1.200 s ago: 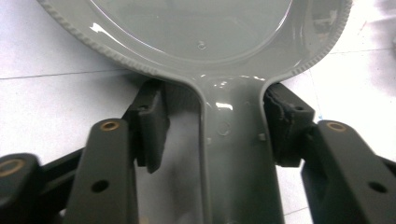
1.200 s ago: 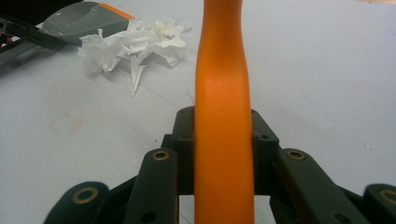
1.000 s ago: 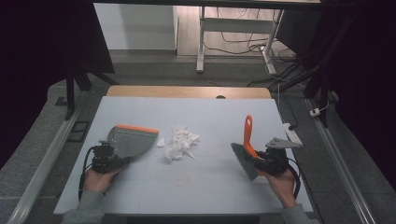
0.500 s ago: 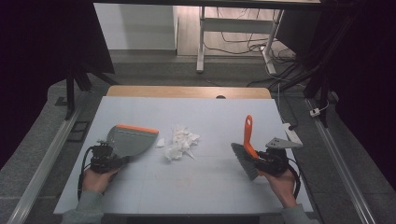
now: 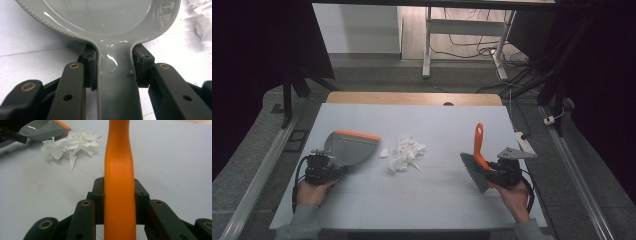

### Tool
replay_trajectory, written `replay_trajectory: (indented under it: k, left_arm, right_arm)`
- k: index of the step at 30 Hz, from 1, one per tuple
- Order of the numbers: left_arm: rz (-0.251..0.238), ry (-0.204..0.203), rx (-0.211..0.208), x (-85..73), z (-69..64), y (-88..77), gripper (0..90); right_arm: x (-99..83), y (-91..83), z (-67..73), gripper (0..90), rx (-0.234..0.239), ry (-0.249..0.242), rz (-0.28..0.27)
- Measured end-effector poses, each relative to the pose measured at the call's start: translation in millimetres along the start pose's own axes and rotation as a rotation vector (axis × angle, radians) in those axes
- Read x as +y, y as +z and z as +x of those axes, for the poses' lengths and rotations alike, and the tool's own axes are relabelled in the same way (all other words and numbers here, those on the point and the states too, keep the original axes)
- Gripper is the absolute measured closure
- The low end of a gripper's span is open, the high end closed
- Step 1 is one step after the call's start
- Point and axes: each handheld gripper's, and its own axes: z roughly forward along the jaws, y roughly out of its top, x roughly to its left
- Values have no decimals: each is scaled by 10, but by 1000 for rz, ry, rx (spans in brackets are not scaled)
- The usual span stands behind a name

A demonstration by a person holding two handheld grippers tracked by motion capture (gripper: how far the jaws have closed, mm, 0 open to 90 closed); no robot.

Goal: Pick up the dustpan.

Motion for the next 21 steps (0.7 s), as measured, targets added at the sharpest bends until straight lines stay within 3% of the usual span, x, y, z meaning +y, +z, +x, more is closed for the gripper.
replay_trajectory:
  k: [21]
  left_arm:
    - [-99,97,-65,2,19,-255,609]
  right_arm:
    - [7,-32,-10,699,-9,-3,-7]
